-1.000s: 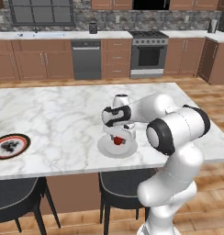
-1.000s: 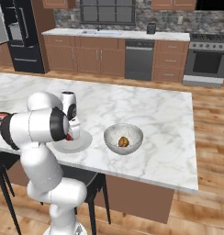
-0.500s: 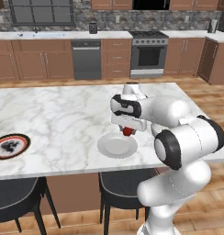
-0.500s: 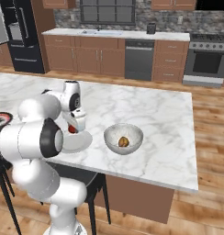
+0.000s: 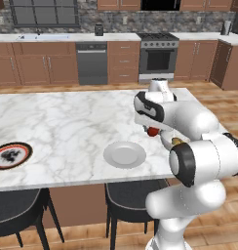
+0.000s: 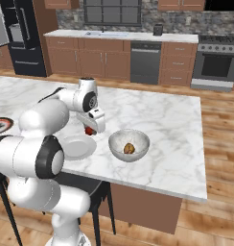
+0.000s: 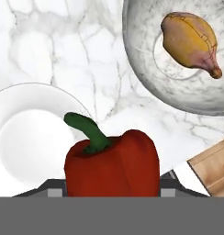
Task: Pick the chicken drumstick and bell pepper from their plates and place them in the bowl. Then put the bowl in the fridge.
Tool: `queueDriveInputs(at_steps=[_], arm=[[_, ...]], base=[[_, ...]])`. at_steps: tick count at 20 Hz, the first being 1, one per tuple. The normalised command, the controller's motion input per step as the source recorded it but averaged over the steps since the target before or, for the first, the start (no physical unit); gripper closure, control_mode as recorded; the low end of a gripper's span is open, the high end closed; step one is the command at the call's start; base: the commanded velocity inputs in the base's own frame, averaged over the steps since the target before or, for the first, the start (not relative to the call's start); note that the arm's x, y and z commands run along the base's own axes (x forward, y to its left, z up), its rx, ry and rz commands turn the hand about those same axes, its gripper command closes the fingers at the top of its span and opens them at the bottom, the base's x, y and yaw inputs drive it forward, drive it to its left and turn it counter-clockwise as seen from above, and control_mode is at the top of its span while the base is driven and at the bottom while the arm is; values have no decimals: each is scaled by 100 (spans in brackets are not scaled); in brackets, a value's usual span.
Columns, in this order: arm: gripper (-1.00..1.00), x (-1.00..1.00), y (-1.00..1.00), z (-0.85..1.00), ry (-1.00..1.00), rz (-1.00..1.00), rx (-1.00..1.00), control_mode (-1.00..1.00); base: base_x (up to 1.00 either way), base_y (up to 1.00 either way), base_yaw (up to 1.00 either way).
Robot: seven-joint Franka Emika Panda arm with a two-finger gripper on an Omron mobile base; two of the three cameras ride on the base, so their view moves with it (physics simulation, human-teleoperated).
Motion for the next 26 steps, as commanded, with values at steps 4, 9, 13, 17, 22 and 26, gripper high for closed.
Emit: queueDriveInputs(at_steps=[4,9,13,17,22,26], arm=[[100,0,-76,27,0,3,0,-100],[100,4,-71,8,7,0,0,-100],[100,17,-57,-1,10,0,0,-100],[100,28,-41,-15,6,0,0,-100],[100,40,-10,-30,0,0,0,-100],[100,36,0,-35,4,0,0,-100]], base=[[0,0,0],[0,0,0],[0,0,0],[0,0,0],[0,0,0],[0,0,0]])
